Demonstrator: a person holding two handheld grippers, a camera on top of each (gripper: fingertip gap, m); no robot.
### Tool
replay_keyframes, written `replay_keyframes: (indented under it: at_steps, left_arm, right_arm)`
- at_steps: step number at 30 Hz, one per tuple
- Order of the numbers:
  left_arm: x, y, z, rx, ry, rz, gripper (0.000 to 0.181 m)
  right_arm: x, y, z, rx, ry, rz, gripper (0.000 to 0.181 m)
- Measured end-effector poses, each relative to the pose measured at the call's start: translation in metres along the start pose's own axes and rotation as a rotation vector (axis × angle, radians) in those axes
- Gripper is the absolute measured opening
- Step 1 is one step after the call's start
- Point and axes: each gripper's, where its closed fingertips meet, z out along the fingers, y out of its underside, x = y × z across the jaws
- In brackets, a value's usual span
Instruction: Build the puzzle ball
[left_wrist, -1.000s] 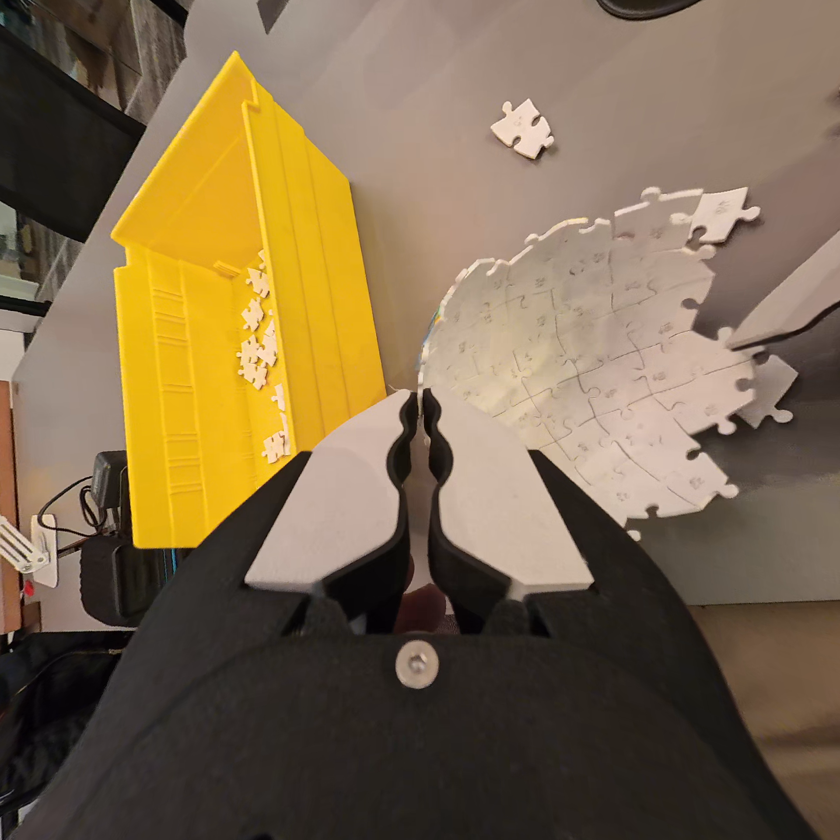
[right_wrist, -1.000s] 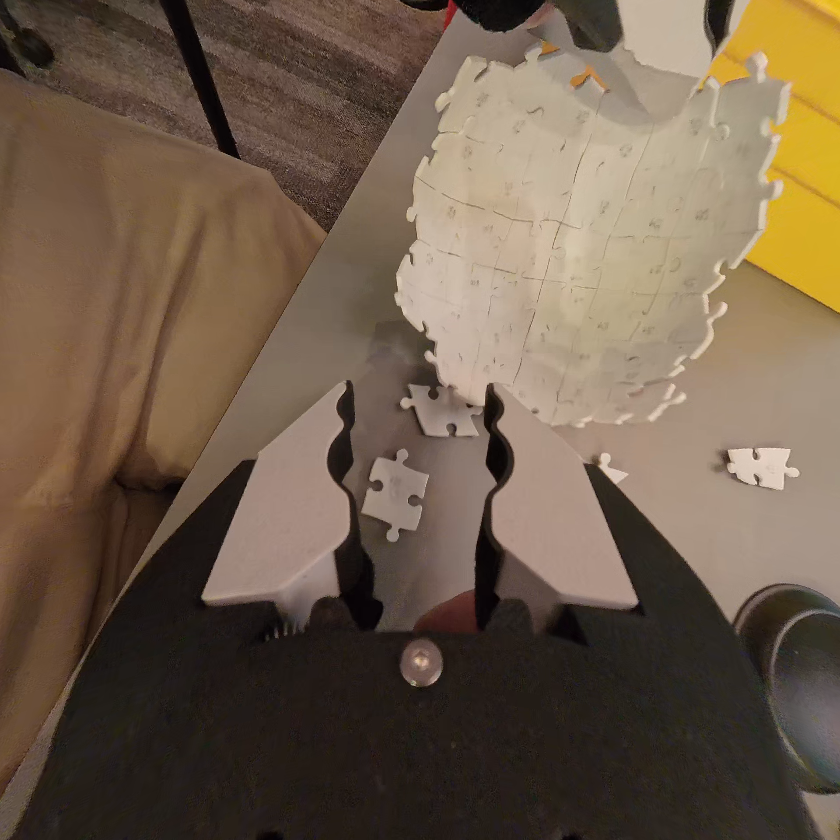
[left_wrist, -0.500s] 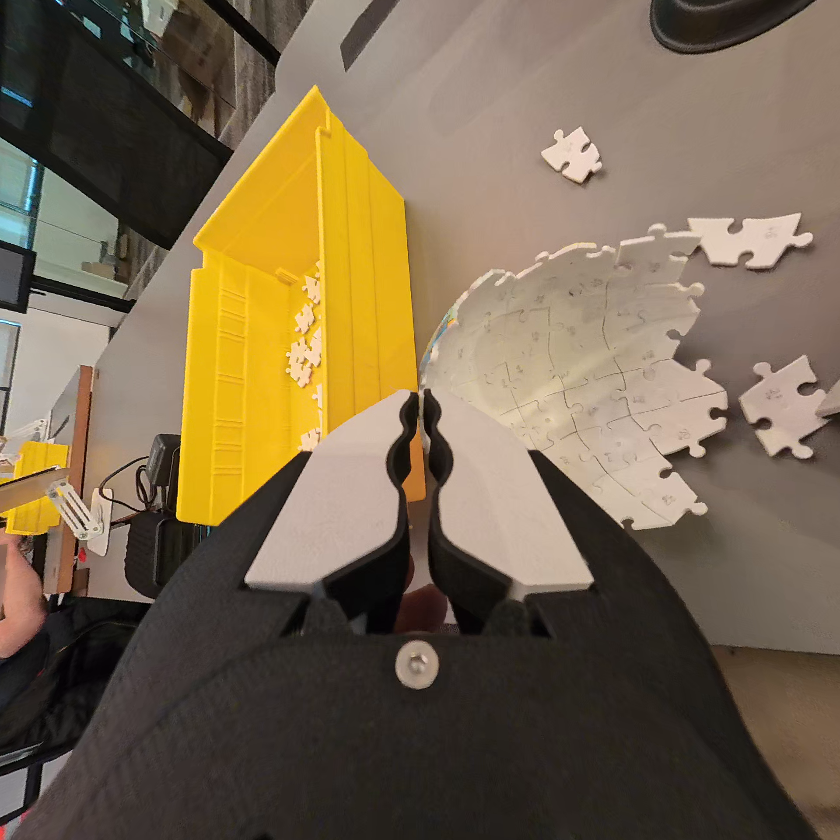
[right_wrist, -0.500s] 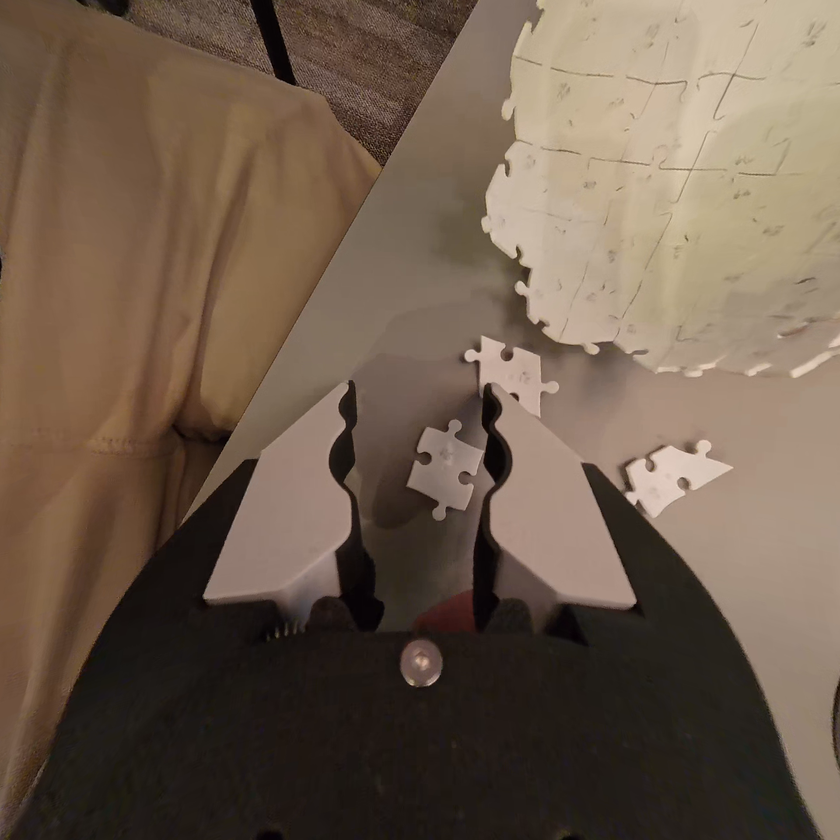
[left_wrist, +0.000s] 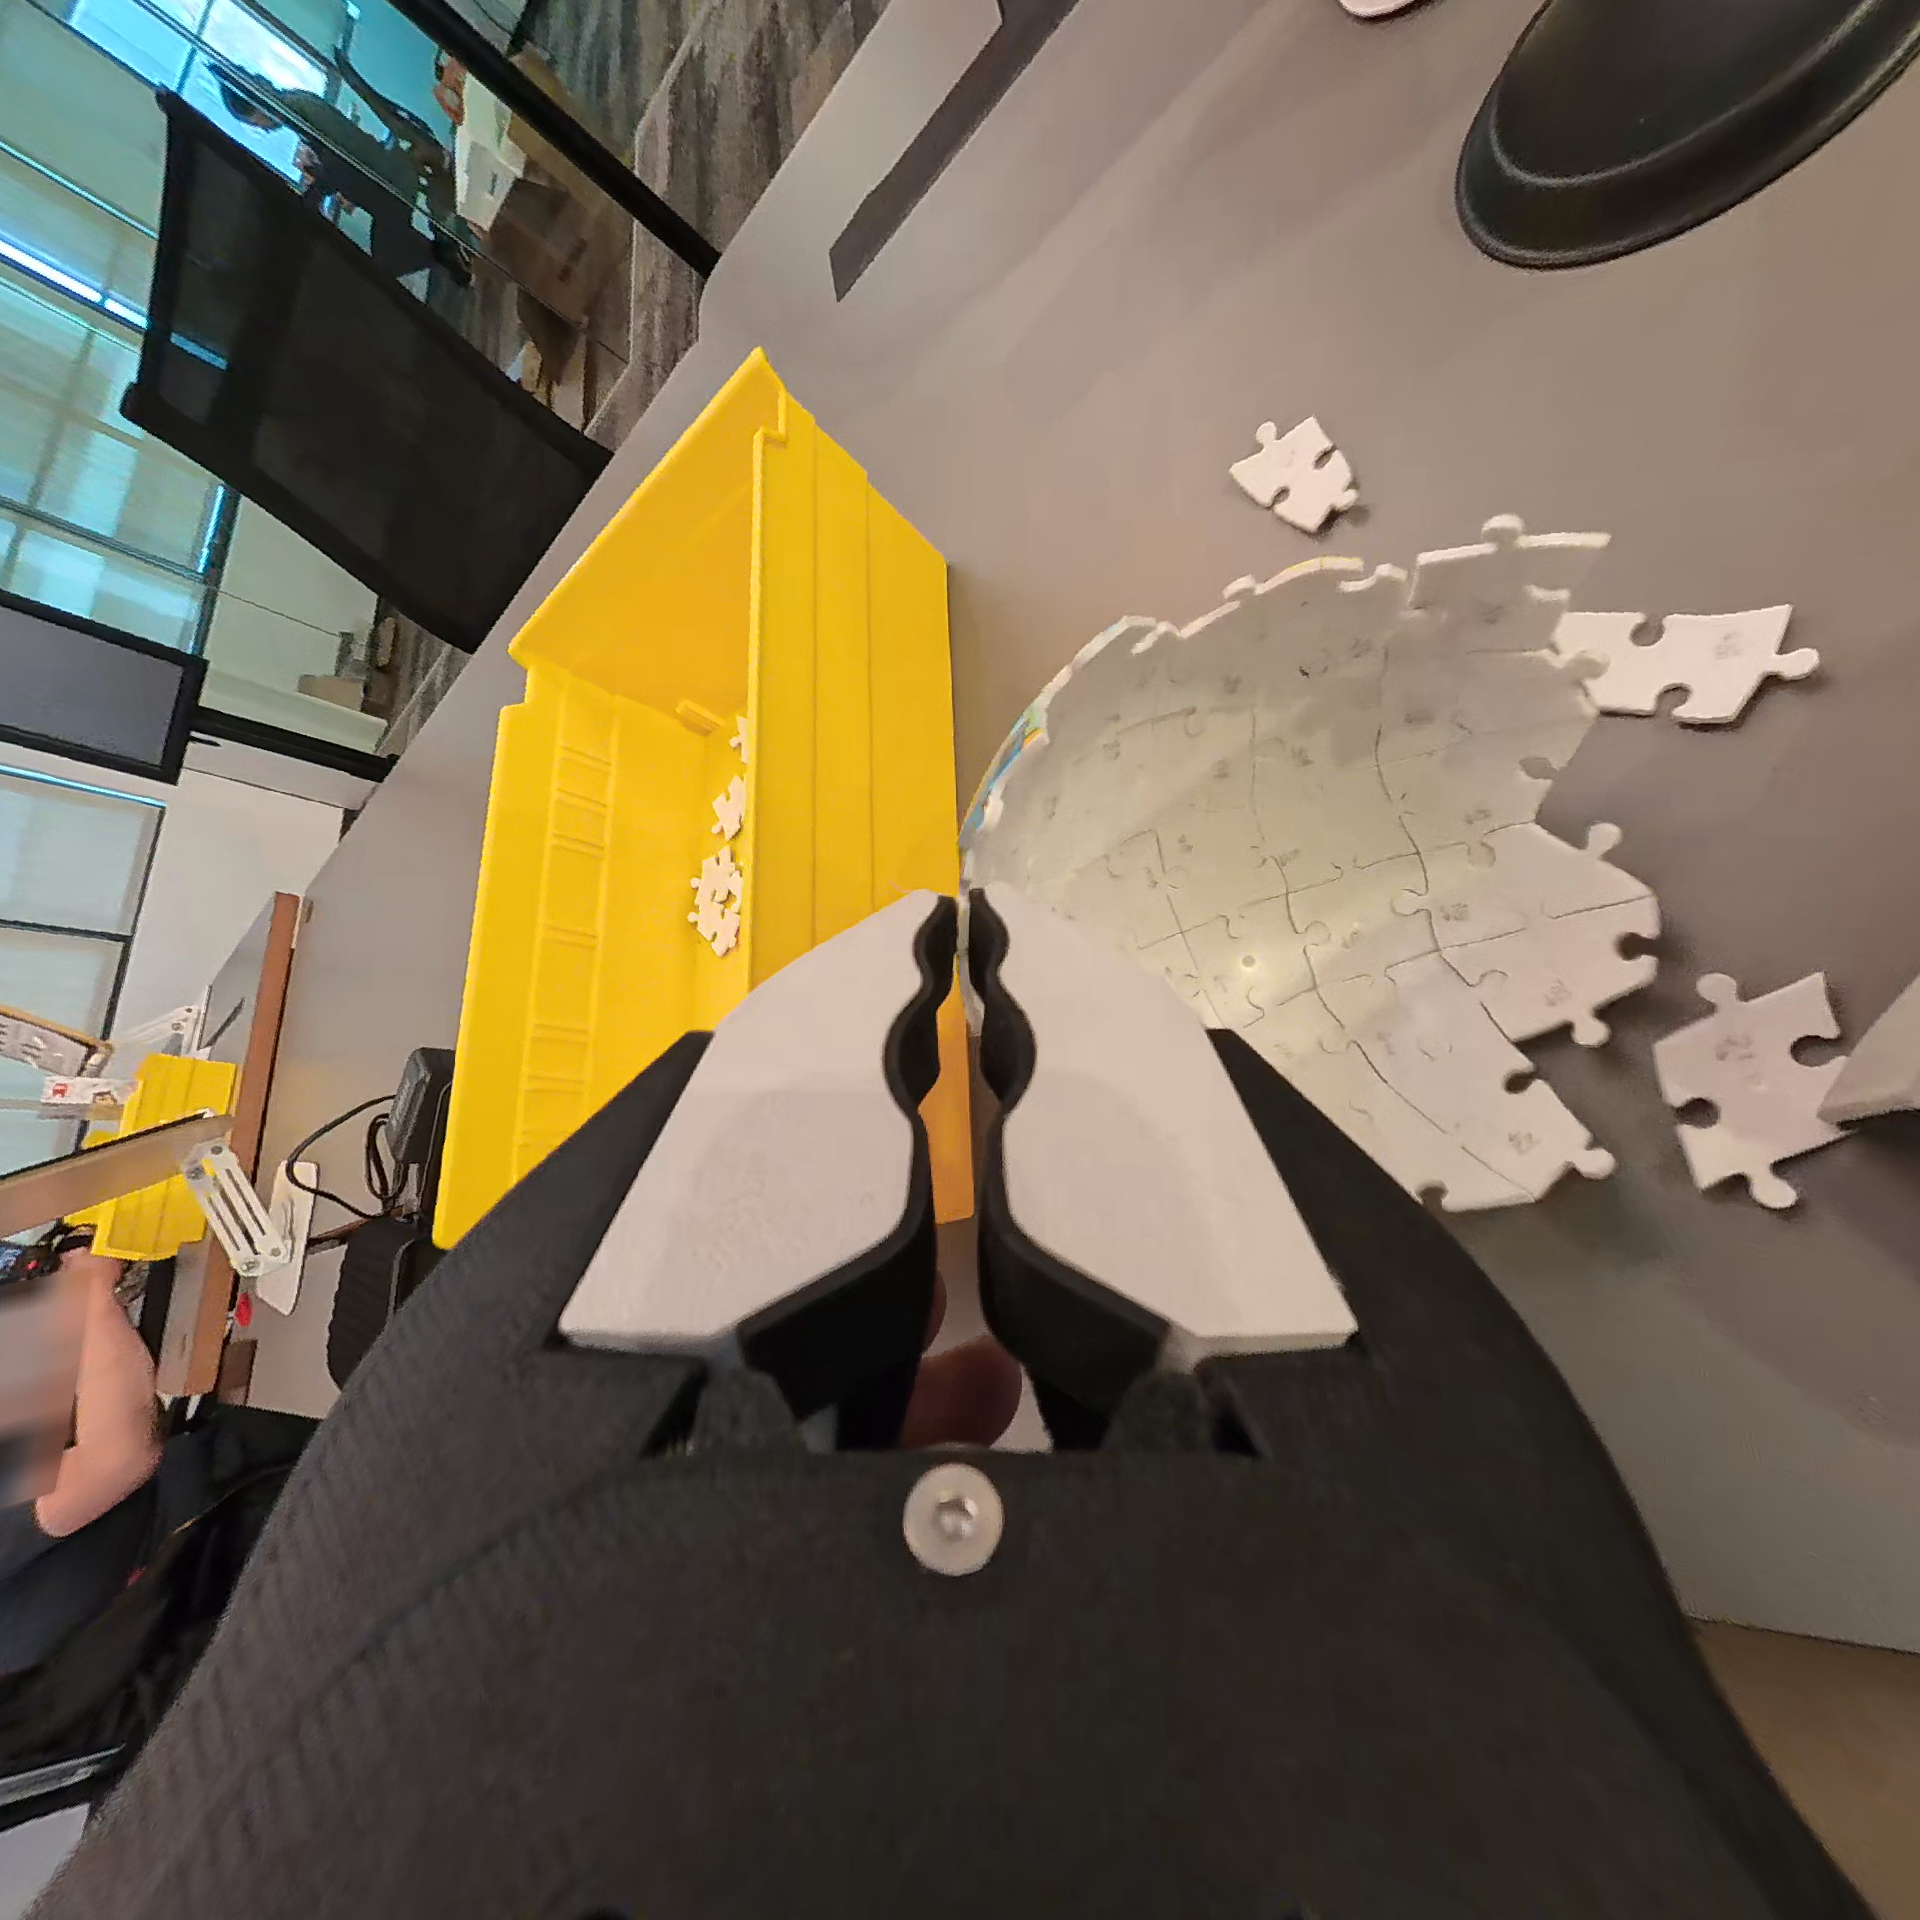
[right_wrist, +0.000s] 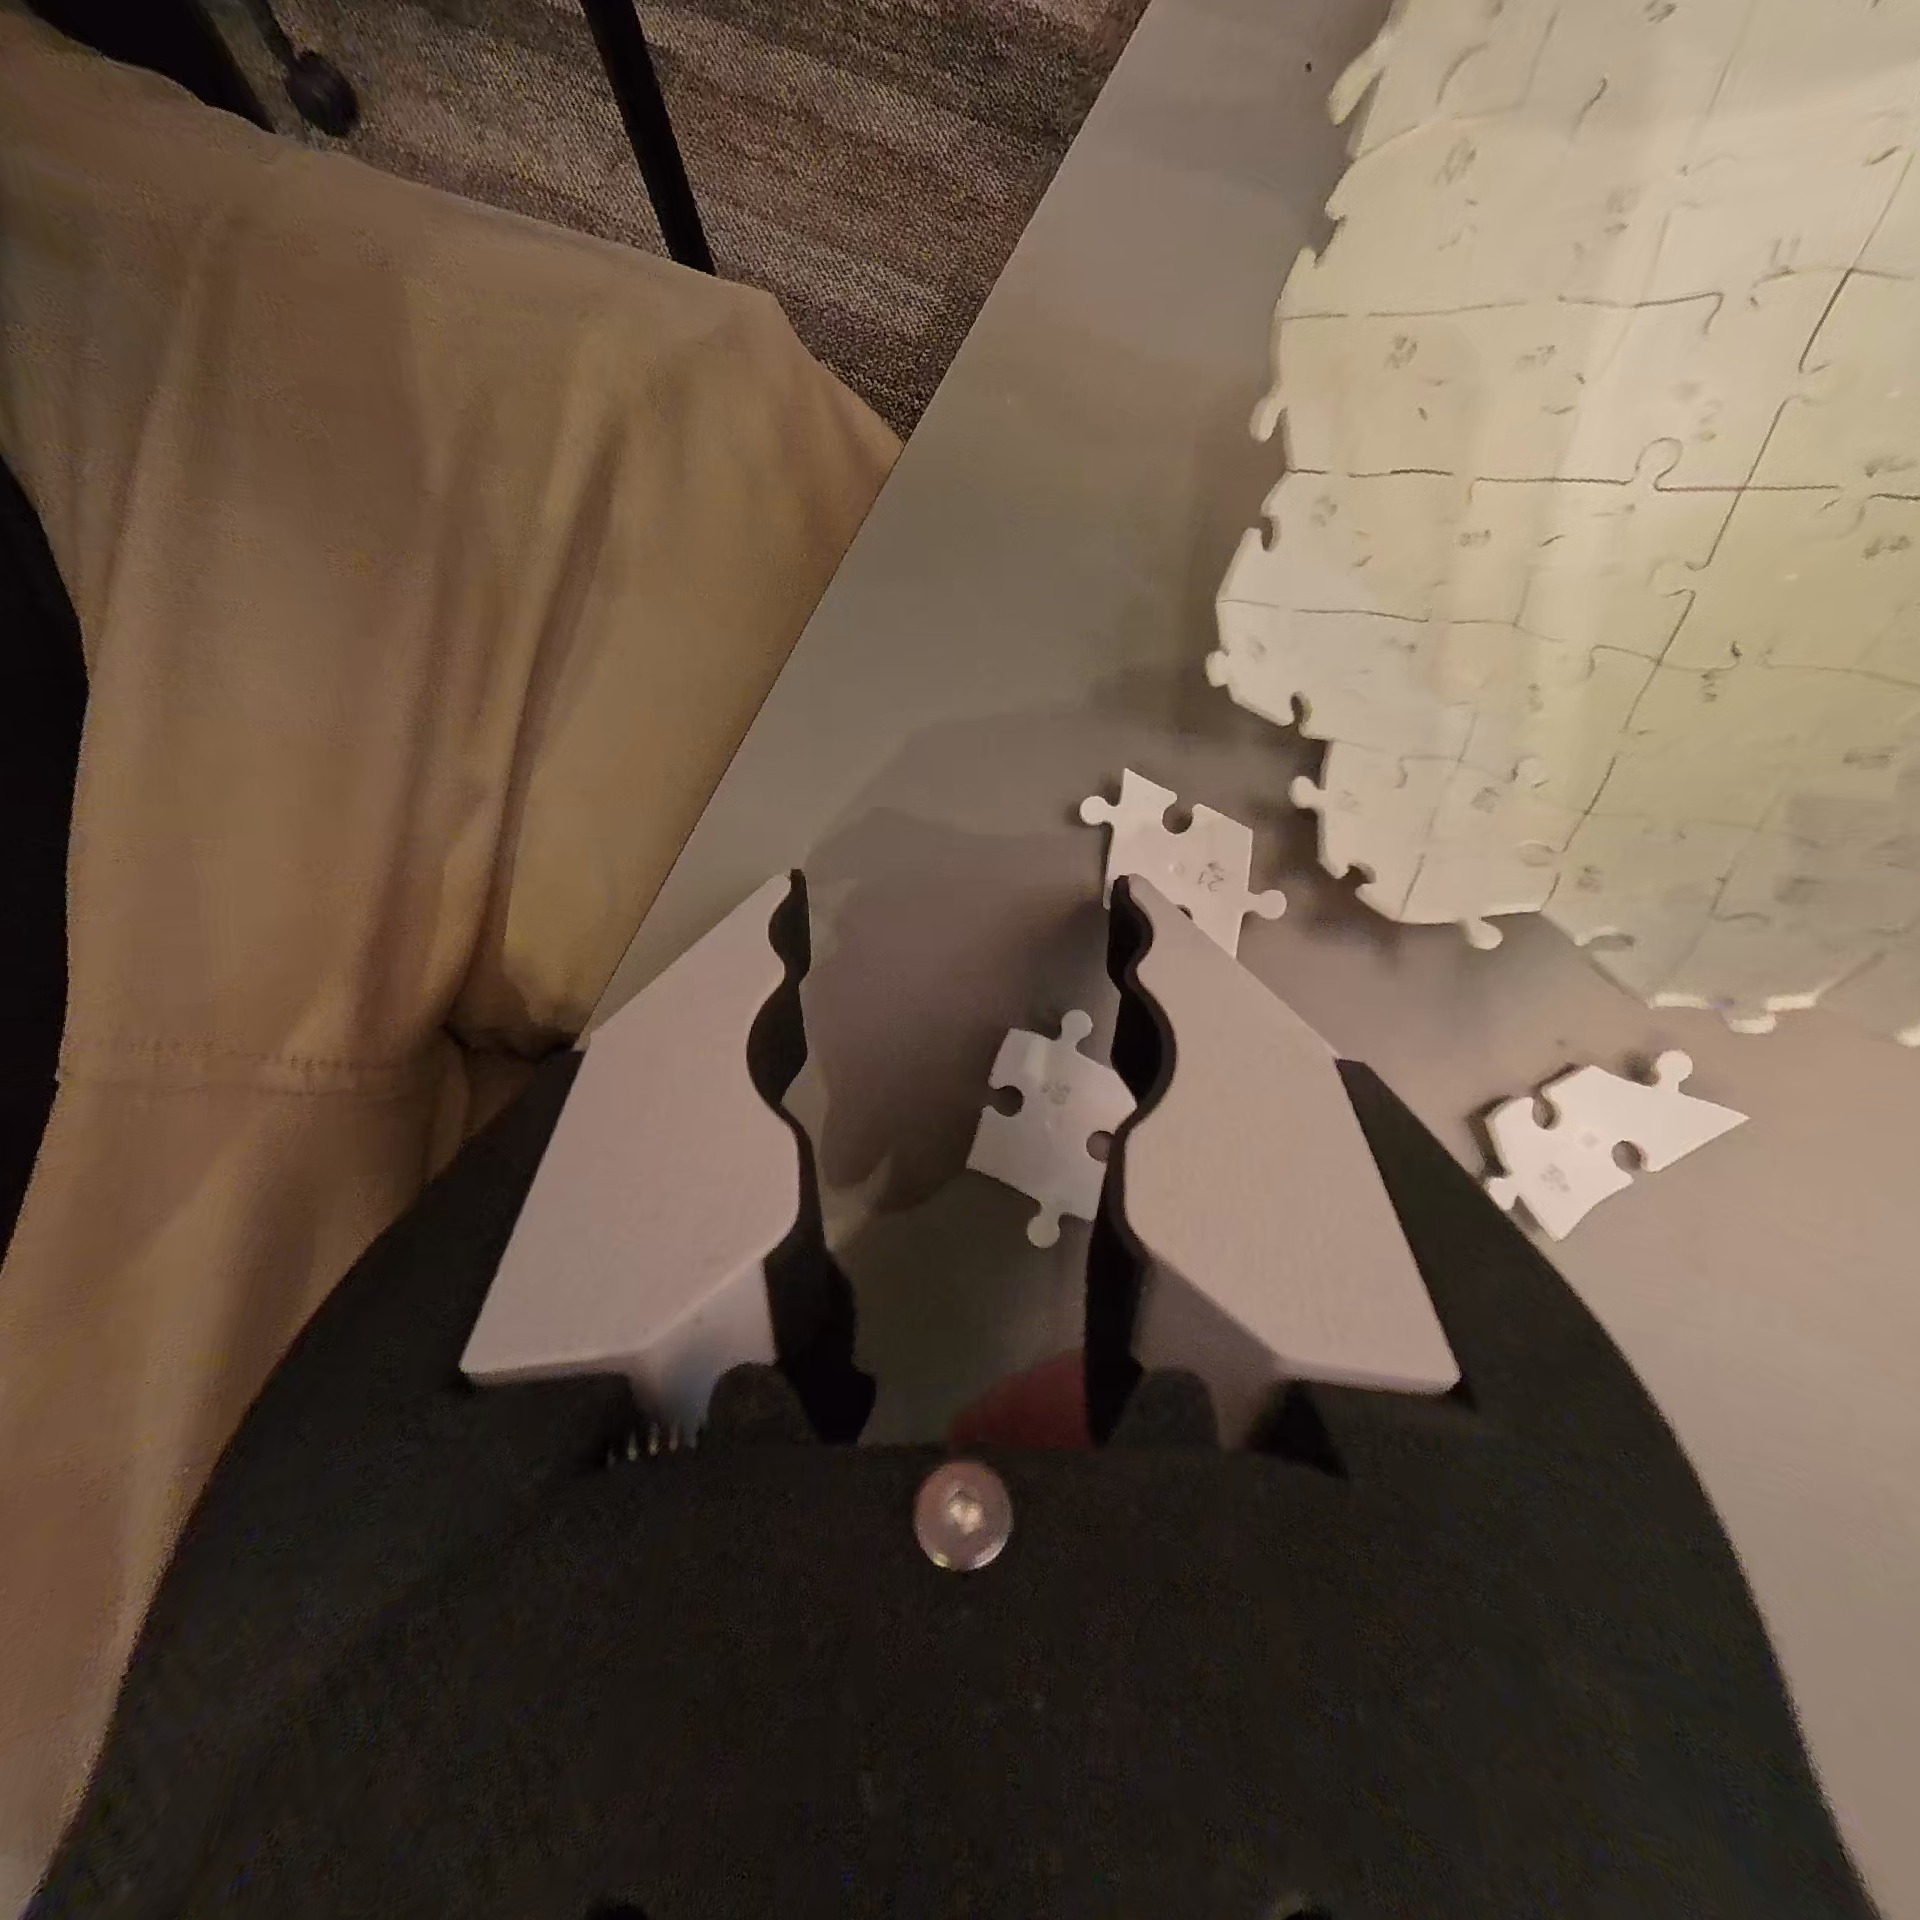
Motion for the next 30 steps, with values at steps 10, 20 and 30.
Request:
replay_keyframes:
  at_steps: [10, 20, 30]
  left_arm:
    - [-0.005, 0.006, -0.006, 0.014, -0.035, -0.009, 0.002]
    - [-0.001, 0.012, -0.014, 0.026, -0.066, -0.024, 0.002]
    - [0.002, 0.007, -0.020, 0.059, -0.130, -0.014, 0.002]
  right_arm:
    - [-0.003, -0.010, 0.007, 0.023, -0.001, 0.058, 0.061]
    - [-0.002, -0.015, 0.010, 0.047, -0.002, 0.089, 0.063]
    - [-0.001, -0.019, 0.013, 0.073, -0.003, 0.110, 0.065]
